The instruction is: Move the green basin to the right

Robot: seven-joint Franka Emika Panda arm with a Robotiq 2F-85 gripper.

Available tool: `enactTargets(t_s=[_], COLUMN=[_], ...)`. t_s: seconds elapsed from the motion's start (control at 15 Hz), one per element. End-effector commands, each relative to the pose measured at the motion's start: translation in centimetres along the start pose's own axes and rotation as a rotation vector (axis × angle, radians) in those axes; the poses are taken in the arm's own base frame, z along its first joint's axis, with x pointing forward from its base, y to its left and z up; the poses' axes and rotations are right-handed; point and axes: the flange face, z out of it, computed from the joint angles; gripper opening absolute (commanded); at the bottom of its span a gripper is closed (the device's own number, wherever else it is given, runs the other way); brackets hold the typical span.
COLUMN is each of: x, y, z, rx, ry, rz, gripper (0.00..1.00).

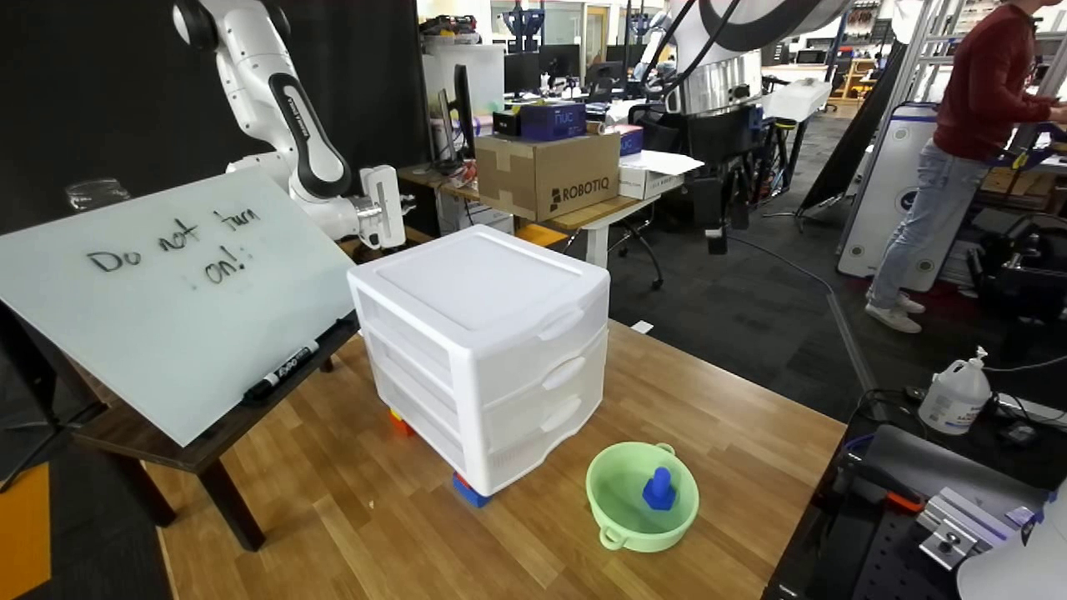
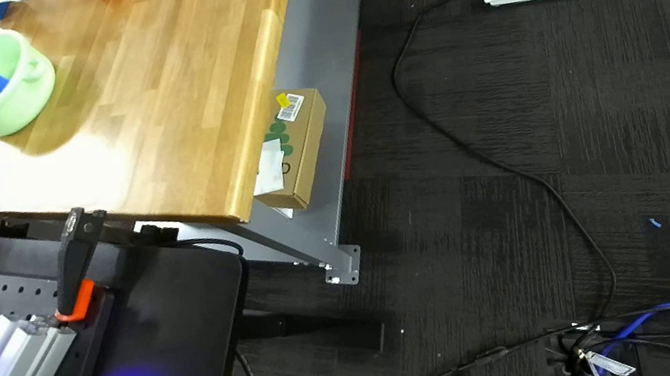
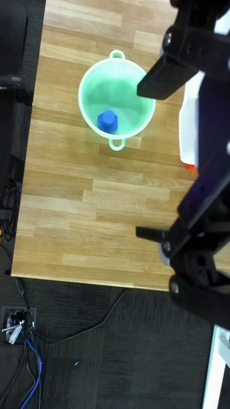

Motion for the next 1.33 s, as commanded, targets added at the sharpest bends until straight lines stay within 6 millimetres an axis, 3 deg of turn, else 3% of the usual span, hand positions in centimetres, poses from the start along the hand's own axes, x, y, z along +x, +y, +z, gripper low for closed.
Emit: enactTargets(t_s=[0.0, 0.4, 0.67, 0.93, 1.27], x=[0.0, 0.0, 0.5, 1.3, 0.3], y=[0.0, 0.0, -0.8, -2.7, -4.5], z=[0.0, 0.0, 0.3, 3.7, 8.3], rx=[0.000, 0.000, -0.002, 0.001, -0.002], ry=[-0.001, -0.001, 0.087, 0.114, 0.090], rz=[0.000, 0.000, 0.013, -0.012, -0.045], gripper=[1.00, 1.00, 1.00, 1.00, 1.00])
